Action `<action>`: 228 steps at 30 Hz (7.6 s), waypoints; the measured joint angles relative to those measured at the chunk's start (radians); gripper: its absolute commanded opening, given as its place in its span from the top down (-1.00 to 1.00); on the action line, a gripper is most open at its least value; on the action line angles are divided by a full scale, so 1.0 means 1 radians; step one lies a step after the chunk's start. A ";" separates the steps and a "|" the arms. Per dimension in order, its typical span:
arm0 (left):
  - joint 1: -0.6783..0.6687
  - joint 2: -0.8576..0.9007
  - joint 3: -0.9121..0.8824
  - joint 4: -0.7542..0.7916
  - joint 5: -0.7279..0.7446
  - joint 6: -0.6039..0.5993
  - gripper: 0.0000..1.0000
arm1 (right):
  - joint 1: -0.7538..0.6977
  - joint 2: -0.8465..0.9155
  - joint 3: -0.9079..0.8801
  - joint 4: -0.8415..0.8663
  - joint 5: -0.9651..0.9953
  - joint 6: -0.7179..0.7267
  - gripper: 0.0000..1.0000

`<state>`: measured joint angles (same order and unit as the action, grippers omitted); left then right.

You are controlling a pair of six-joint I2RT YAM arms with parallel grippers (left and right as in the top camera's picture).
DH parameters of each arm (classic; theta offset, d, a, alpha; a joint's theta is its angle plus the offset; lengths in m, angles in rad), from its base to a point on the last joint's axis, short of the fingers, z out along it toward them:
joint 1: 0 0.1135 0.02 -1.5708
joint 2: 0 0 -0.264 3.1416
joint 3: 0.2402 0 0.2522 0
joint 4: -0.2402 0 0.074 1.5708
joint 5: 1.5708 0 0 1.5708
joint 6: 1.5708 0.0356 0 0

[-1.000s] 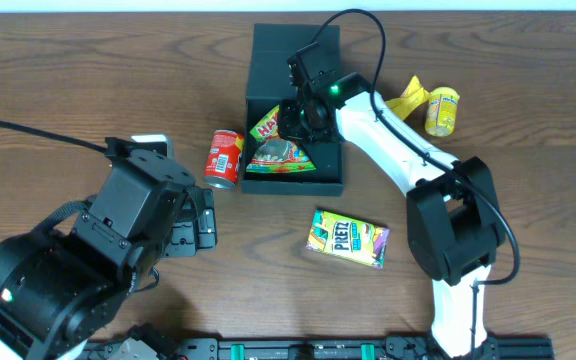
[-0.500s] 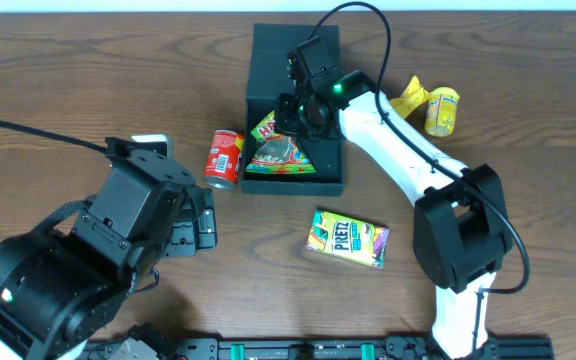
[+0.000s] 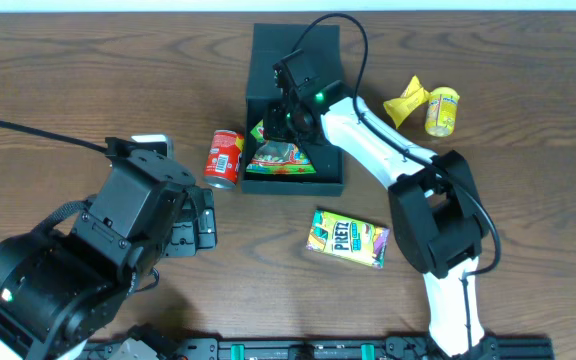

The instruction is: Pack container

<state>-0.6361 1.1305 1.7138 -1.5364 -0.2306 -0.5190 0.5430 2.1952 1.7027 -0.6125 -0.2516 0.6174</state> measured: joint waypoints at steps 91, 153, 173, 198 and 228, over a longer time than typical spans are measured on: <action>0.000 0.000 0.000 0.000 0.000 0.000 -0.91 | 0.087 -0.066 -0.176 0.041 0.198 -0.073 0.97; 0.000 0.000 0.000 0.000 0.000 0.000 -0.91 | 0.093 -0.283 -0.179 -0.043 0.107 -0.109 0.97; 0.000 0.000 0.000 -0.001 0.000 0.000 -0.91 | 0.079 -0.681 -0.502 -0.134 0.244 -0.603 0.96; 0.000 0.000 0.000 0.000 0.000 0.000 -0.91 | -0.300 -0.730 -0.515 -0.179 0.229 -0.484 0.97; 0.000 0.000 0.000 0.000 0.000 0.000 -0.91 | -0.039 -0.446 -0.464 -0.124 0.106 0.060 -0.26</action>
<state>-0.6361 1.1305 1.7138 -1.5368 -0.2306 -0.5190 0.5037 1.7489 1.2388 -0.7364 -0.1455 0.6773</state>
